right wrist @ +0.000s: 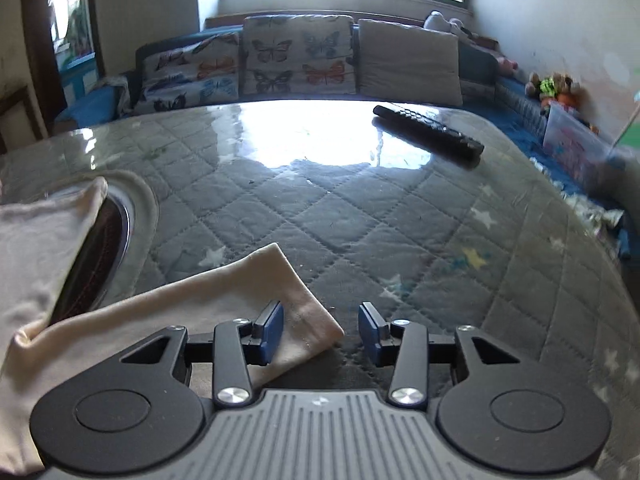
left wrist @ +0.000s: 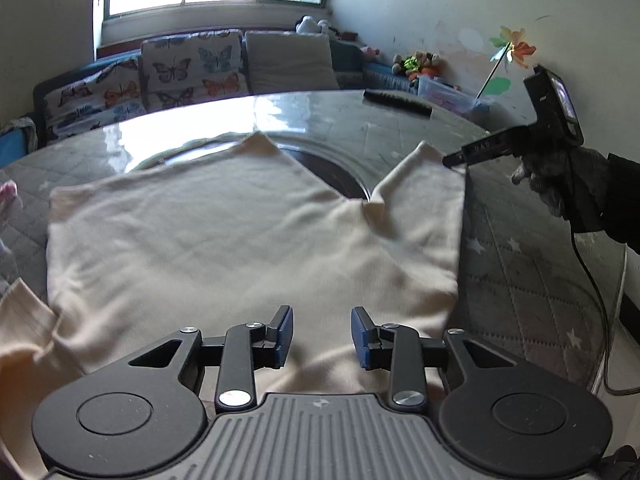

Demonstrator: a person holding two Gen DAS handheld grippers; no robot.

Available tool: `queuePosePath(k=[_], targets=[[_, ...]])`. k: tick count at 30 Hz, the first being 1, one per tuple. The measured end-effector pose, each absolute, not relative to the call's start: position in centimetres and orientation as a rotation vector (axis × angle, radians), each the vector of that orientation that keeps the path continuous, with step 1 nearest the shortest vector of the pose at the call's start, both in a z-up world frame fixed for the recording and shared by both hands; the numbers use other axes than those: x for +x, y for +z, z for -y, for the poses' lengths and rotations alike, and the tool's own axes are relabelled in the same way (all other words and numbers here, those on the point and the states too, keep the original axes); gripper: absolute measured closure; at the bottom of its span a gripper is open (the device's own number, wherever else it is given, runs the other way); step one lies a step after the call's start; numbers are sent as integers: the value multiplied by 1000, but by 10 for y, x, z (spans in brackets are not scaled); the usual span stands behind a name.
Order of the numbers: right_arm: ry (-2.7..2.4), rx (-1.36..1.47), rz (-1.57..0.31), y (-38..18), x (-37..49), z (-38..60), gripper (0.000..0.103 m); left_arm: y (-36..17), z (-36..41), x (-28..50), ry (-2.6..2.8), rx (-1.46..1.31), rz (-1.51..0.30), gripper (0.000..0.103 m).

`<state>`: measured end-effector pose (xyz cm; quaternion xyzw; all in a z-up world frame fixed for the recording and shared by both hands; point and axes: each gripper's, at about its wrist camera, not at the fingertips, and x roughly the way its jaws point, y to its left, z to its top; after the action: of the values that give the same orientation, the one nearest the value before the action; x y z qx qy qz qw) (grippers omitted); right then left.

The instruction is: Fold clothes

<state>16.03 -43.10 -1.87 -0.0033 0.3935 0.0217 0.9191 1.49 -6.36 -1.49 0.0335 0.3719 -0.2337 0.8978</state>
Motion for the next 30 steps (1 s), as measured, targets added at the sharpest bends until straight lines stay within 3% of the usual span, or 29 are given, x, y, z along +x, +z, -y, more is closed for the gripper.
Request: queuePosePath(k=[1, 3, 6, 14, 17, 24, 30], targets=[[45, 2, -804, -19, 159, 432, 65, -16, 64, 13, -484, 68, -773, 68], [46, 10, -795, -20, 156, 431, 82, -17, 65, 10, -487, 64, -778, 68], [36, -7, -778, -17, 147, 430, 99, -17, 69, 6, -514, 58, -782, 70], [-5, -58, -736, -6, 125, 433, 100, -17, 77, -1, -555, 53, -774, 69], [14, -72, -729, -4, 119, 428, 97, -13, 71, -3, -549, 30, -766, 68], [57, -105, -714, 2, 105, 416, 69, 3, 24, -9, -414, -45, -705, 67], [228, -103, -712, 7, 93, 375, 58, 7, -25, -15, -223, -26, -681, 67]])
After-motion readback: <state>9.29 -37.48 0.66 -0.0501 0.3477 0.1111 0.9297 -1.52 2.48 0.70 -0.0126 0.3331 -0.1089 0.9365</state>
